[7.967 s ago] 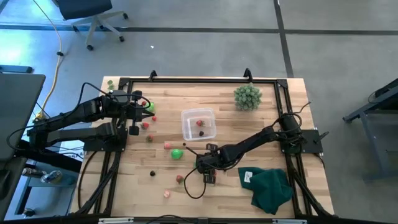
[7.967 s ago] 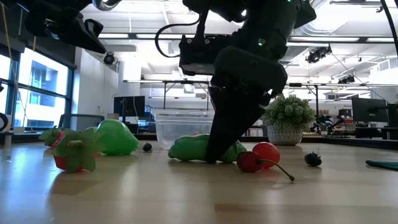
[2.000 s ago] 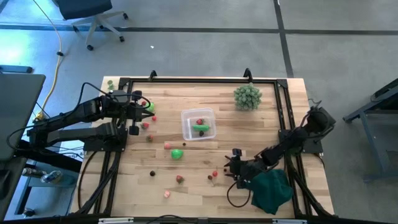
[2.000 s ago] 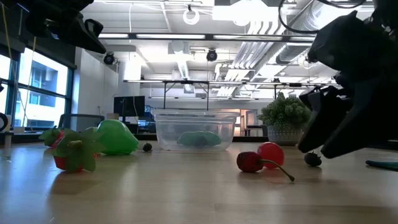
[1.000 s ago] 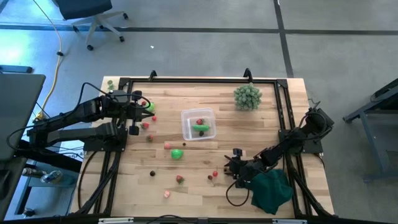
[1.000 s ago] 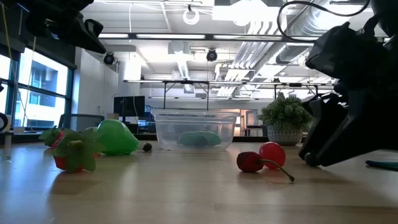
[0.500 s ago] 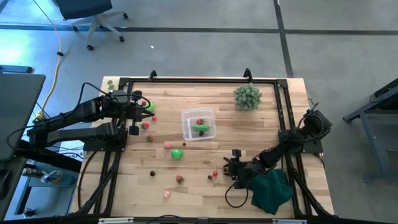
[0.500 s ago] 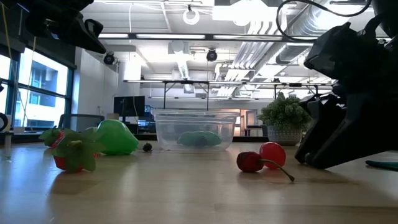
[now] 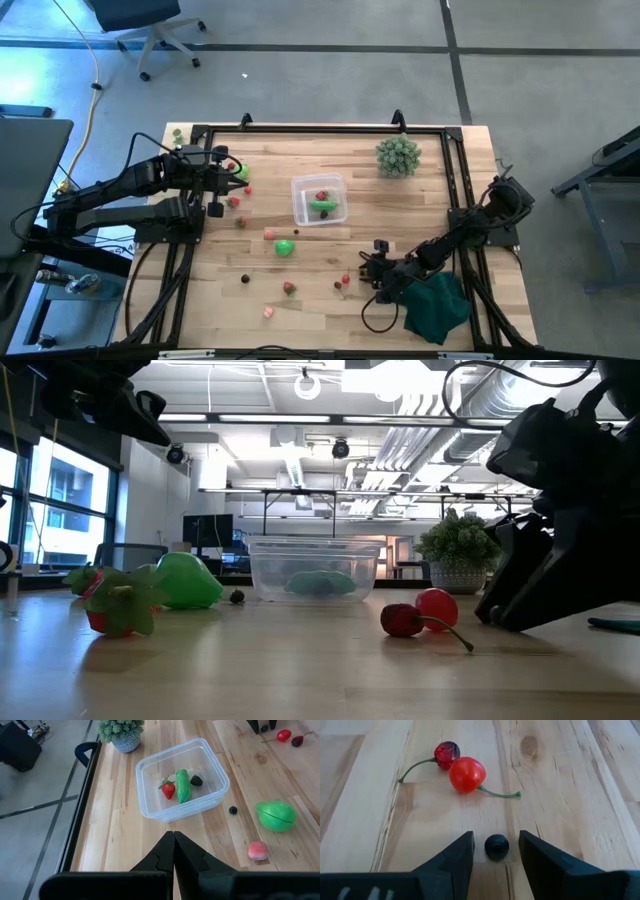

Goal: Pick and placing Produce into tupperware
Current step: Put the black olive into the transparent bin

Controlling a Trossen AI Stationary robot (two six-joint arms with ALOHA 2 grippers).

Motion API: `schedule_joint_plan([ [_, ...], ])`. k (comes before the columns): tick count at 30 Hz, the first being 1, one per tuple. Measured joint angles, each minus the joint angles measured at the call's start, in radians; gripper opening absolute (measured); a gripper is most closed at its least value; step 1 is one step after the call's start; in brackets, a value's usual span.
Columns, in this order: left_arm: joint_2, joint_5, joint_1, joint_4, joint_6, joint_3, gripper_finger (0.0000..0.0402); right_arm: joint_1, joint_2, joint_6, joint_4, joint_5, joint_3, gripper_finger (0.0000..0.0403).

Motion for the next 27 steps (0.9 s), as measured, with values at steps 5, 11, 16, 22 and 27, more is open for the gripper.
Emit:
schedule_joint_plan([
  [5,0.000,0.000,0.000,0.000,0.000,0.000,0.0001,0.006,-0.004,0.015,-0.023,-0.005,0.000,0.0153],
  [11,0.000,0.000,0.000,0.000,0.000,0.000,0.0001,0.029,-0.004,0.044,-0.036,0.024,-0.001,0.0153],
  [16,0.000,0.000,0.000,0.000,0.000,0.000,0.0001,0.038,-0.004,0.062,-0.041,0.038,-0.002,0.0153],
  [22,0.000,0.000,0.000,0.000,0.000,0.000,0.0001,0.038,-0.004,0.061,-0.040,0.036,-0.003,0.0126],
  [27,0.000,0.000,0.000,0.000,0.000,0.000,0.0001,0.039,-0.004,0.065,-0.039,0.035,-0.004,0.0103],
])
